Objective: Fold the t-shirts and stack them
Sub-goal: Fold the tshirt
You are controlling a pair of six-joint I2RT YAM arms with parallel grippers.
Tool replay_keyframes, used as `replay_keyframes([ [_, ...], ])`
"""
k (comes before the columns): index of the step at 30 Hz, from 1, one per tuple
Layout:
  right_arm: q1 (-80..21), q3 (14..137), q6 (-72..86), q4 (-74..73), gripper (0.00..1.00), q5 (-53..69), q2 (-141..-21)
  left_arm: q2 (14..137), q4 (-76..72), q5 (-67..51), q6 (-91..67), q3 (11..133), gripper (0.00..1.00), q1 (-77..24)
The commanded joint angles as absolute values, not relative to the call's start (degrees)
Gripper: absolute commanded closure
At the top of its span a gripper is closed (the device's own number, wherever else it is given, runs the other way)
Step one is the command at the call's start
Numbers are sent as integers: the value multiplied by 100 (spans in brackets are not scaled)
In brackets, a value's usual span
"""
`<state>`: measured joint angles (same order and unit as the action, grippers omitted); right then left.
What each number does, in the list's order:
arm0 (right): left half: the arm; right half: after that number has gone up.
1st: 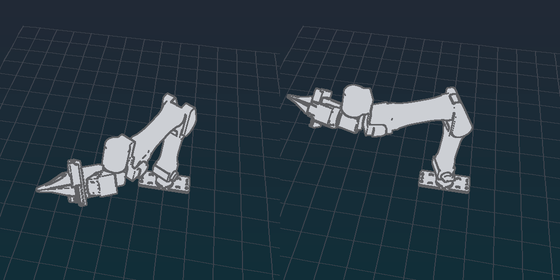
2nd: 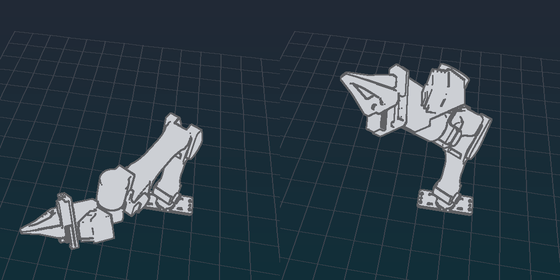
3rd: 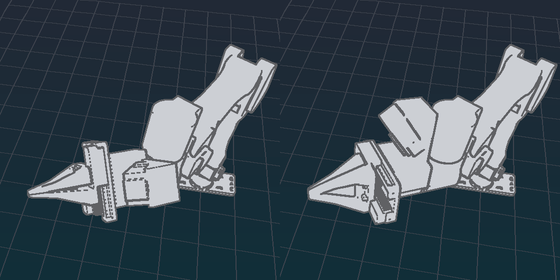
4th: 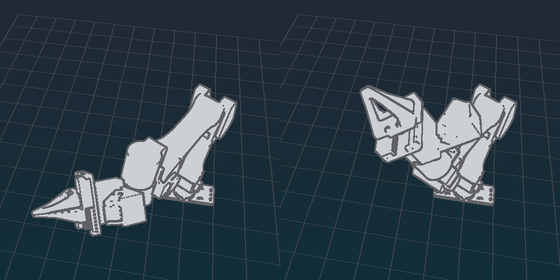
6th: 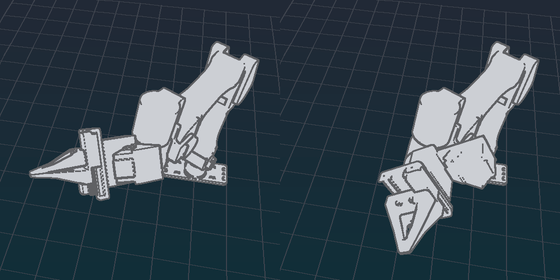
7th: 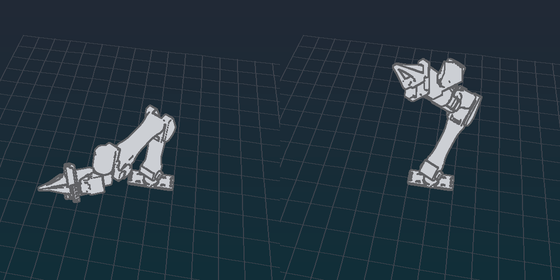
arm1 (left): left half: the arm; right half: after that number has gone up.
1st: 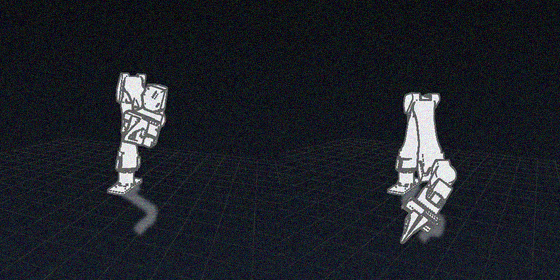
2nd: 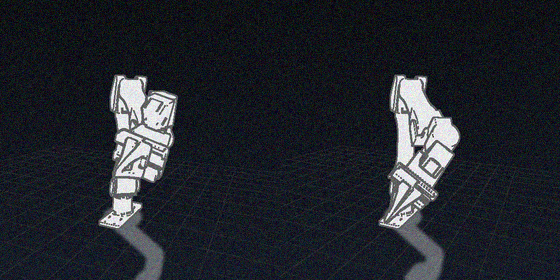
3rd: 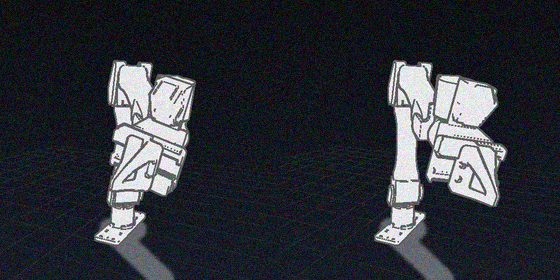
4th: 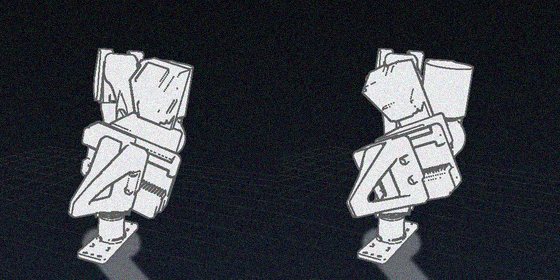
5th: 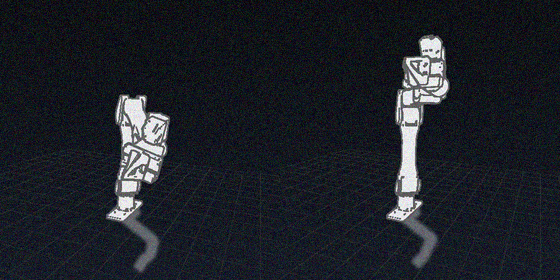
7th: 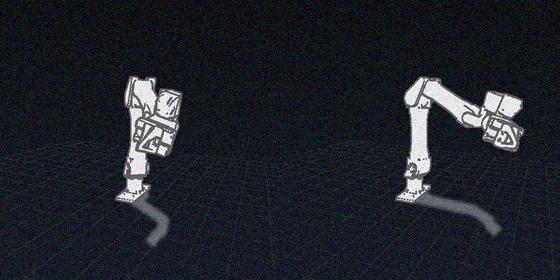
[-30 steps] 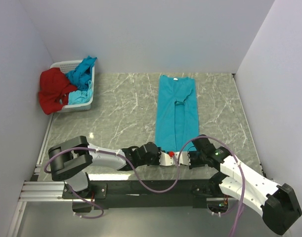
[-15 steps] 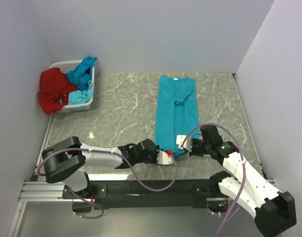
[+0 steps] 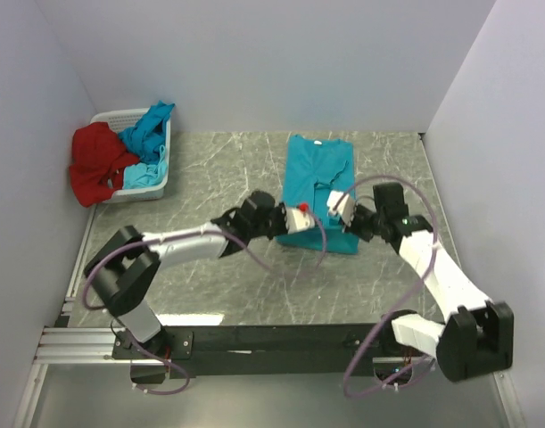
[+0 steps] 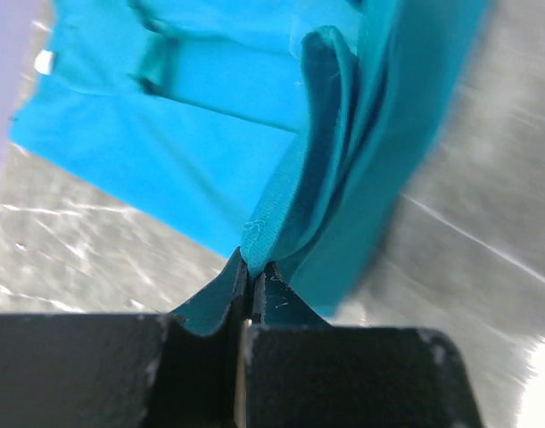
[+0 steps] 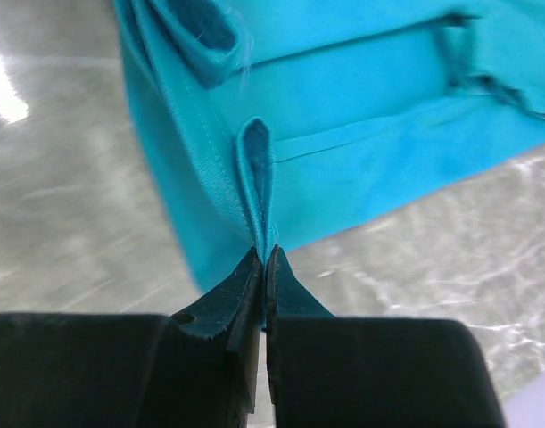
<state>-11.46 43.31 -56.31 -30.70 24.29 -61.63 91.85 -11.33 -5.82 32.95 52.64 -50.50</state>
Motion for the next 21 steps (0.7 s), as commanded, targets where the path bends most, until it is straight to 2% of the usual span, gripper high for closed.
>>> replay_keyframes([
  [1,-879,5079,-5467,-2611,100,2540,-6845,9684,-985,-1177,3463,6175,99,-4555],
  [9,-501,6773,-5212,-2470,100,2602,-8768,11537,-405,-1600,3472,8364,99,-3815],
  [14,-475,7671,-5054,-2540,100,2505,-9710,12207,-492,-1670,3287,9087,99,-3551],
  [21,-448,8270,-4887,-2549,100,2329,-10362,12770,-782,-1600,3068,9711,99,-3366],
])
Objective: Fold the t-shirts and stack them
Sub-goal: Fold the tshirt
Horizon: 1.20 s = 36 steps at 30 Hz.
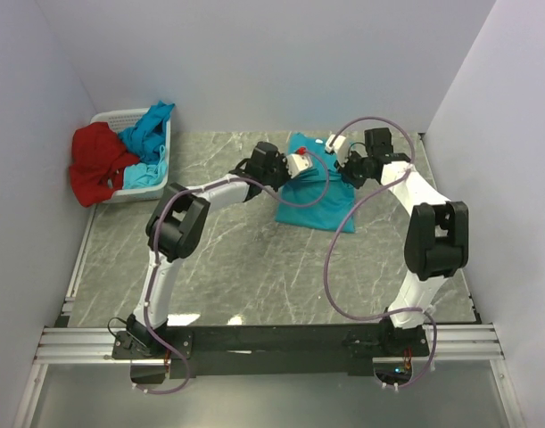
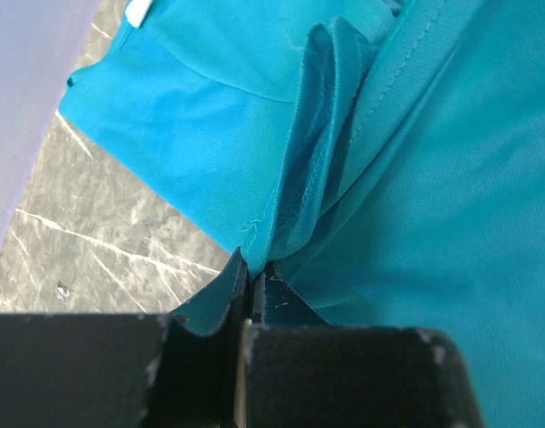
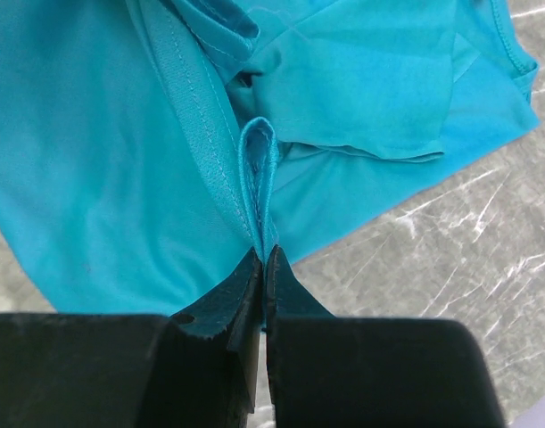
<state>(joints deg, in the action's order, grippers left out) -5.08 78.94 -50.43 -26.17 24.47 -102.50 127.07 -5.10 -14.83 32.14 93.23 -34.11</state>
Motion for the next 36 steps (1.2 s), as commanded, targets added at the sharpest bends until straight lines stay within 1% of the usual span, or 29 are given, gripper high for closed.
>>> replay_keyframes([
  [1,-448,8323,-4869,-2540,100,2242,-10423,12849,-826,-1574,3050,9755,99,-3366],
  [9,-431,8710,-4589,-2488,100,2048,-10828,13131,-879,-1661,2892,10116,99,-3305],
  [10,-422,8727,-4527,-2453,94,2004,-10854,13166,-992,-1600,2805,10125,96,-3296],
  [11,-422,8754,-4300,-2383,88,1812,-10915,13175,-1071,-1539,2691,10134,88,-3296],
  [12,-422,8754,-4159,-2173,79,1697,-10942,13184,-1142,-1260,2376,10212,64,-3287],
  [13,-422,8763,-3992,-2040,64,1514,-10968,13210,-1212,-1074,2190,10300,51,-3287],
  [14,-422,8710,-3468,-1813,36,1294,-11004,13210,-1230,-890,1997,10396,35,-3287],
  [15,-422,8710,-3237,-1436,32,779,-11030,13210,-1239,-696,1699,10545,28,-3270],
  [17,-413,8850,-2728,-1345,30,450,-11100,13088,-1327,-274,1321,10626,3,-3208],
  [18,-387,8885,-2620,-1319,30,379,-11092,13017,-1345,-177,1231,10643,0,-3173],
  [21,-352,8825,-2382,-1300,30,474,-10969,12579,-1397,-96,994,10391,1,-3024],
  [23,-334,8754,-2477,-1458,30,938,-10786,12069,-1450,-622,1115,10039,1,-2945],
  [24,-334,8693,-2653,-1764,30,1236,-10697,11885,-1441,-894,1508,9567,2,-2918],
  [25,-325,8614,-2872,-1923,31,2066,-10592,11517,-1424,-1166,1799,9293,3,-2909],
  [26,-325,8352,-3509,-2116,32,2500,-10312,11340,-1372,-1787,2141,8994,3,-2909],
  [27,-325,8176,-3898,-2484,32,2983,-10136,11146,-1310,-2063,2806,8330,4,-2918],
  [28,-316,7747,-4311,-2644,32,3615,-9777,10779,-1310,-2266,3126,7967,4,-2927],
  [29,-334,7508,-5038,-2759,32,3839,-9599,10601,-1370,-2572,3460,7571,4,-2970],
  [30,-351,7262,-5323,-2803,31,3971,-9424,10278,-1684,-2636,3976,6784,3,-2997],
  [31,-352,6842,-5561,-2795,30,4051,-9143,10179,-1748,-2654,4216,6481,3,-3049],
  [32,-352,6638,-6086,-2804,29,4191,-9001,10099,-1793,-2628,4393,6243,4,-3093],
  [33,-352,6462,-6256,-2752,29,4149,-8896,10055,-1776,-2619,4577,5979,4,-3181],
  [36,-360,5969,-6417,-2428,28,3852,-8596,10124,-1819,-2453,4615,5784,6,-3339],
])
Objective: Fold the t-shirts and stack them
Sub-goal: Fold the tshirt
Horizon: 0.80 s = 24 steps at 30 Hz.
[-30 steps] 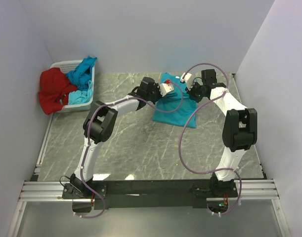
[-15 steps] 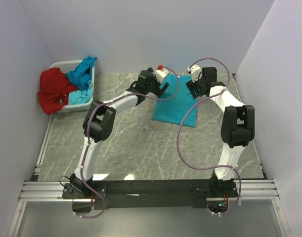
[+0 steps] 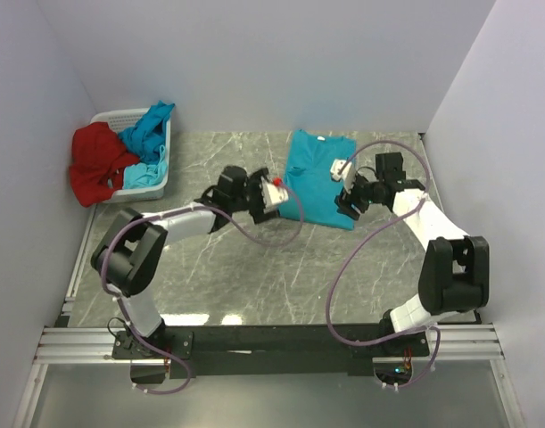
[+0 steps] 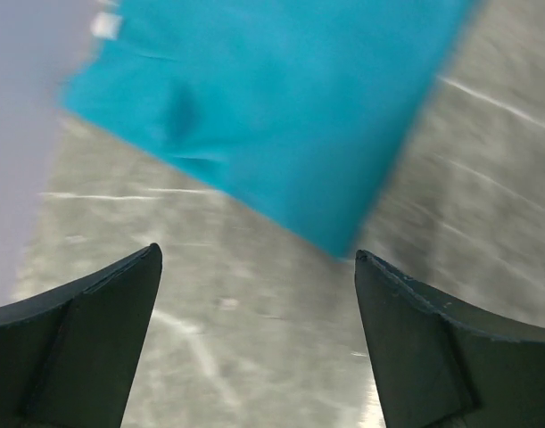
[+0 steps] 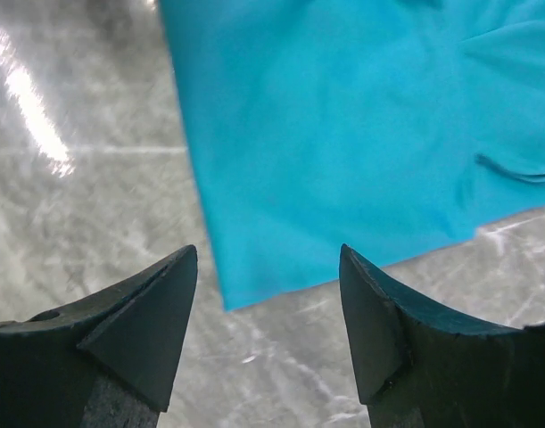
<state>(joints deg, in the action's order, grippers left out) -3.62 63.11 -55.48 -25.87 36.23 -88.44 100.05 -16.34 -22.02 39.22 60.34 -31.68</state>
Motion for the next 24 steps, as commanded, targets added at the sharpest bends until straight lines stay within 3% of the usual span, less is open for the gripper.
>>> replay_keyframes([
  [1,-360,5898,-6277,-2304,29,3754,-8552,10177,-1793,-2435,4519,5835,6,-3357],
  [5,-352,5862,-6073,-2609,30,3717,-8534,10590,-1224,-2671,4026,6459,15,-3401],
  [15,-668,5537,-6513,-2540,33,2866,-8789,10722,-1380,-2417,4702,6152,13,-3682],
  [24,-694,5731,-6442,-2777,34,2610,-9158,11635,-590,-2338,5142,7154,19,-3727],
])
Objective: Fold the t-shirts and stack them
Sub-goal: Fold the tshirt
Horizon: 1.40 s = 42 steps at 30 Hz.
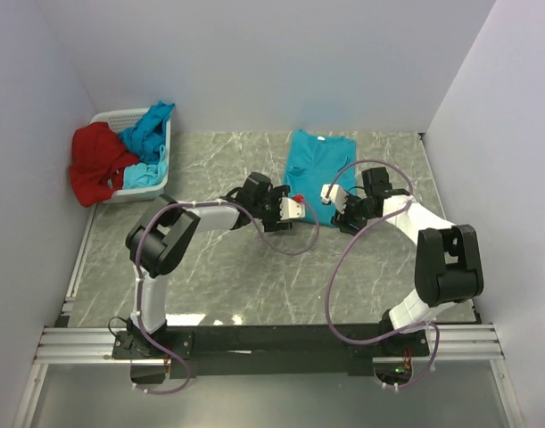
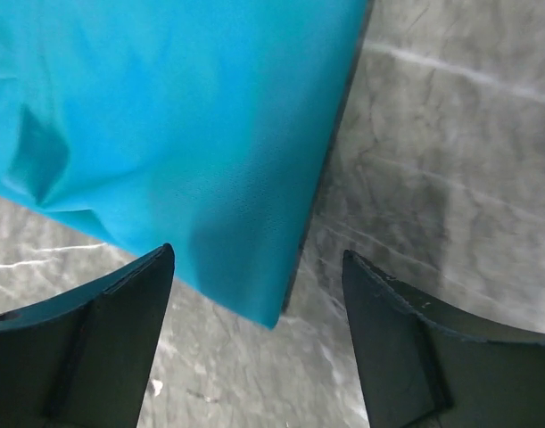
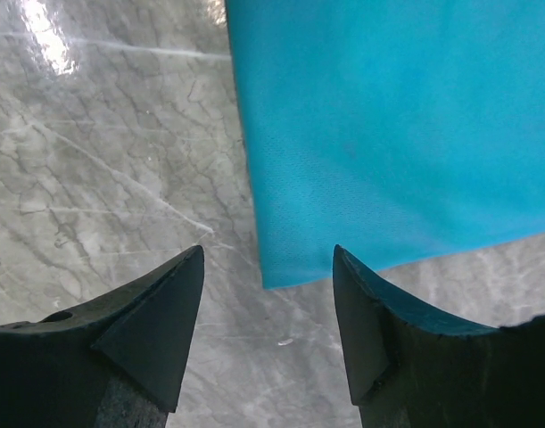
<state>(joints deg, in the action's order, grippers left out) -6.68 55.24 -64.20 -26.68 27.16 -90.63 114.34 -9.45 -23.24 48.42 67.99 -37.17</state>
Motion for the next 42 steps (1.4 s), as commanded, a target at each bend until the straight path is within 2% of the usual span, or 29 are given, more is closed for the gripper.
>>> replay_keyframes([
  [1,-694,5713,-6434,-2769,34,2628,-9150,11689,-545,-2320,5168,7259,21,-3727],
  [3,-694,5695,-6451,-2786,34,2672,-9149,11838,-492,-2224,5177,7347,24,-3727],
  [6,-694,5695,-6478,-2821,34,2724,-9149,11944,-501,-2031,5142,7418,40,-3735],
  [7,-686,5695,-6521,-2847,34,2759,-9141,11953,-579,-1874,5124,7383,49,-3735],
  [8,-686,5687,-6574,-2935,34,2812,-9149,11936,-684,-1829,5115,7278,65,-3735],
  [9,-694,5695,-6618,-2979,34,2917,-9149,11901,-703,-1846,5124,7225,68,-3727],
  [13,-694,5722,-6706,-3076,35,2910,-9228,11821,-835,-1837,5116,6944,96,-3727],
  [19,-835,5695,-6478,-2875,36,2515,-9342,11584,-905,-1986,4913,6715,100,-3744],
  [31,-1345,5950,-5836,-2523,43,1714,-9923,11241,-809,-2171,4597,6354,99,-3832],
  [33,-1397,6011,-5775,-2549,49,1644,-9975,11259,-774,-2180,4562,6346,100,-3850],
  [37,-1433,6152,-5774,-2786,72,1608,-10090,11154,-835,-2171,4439,6188,99,-3911],
  [38,-1433,6170,-5801,-2917,86,1600,-10099,11075,-844,-2171,4412,6153,99,-3911],
  [40,-1424,6161,-5897,-3119,100,1608,-10081,10978,-817,-2197,4342,6039,100,-3911],
  [42,-1389,6117,-6089,-3312,100,1757,-9959,10794,-687,-2267,4281,5925,99,-3911],
])
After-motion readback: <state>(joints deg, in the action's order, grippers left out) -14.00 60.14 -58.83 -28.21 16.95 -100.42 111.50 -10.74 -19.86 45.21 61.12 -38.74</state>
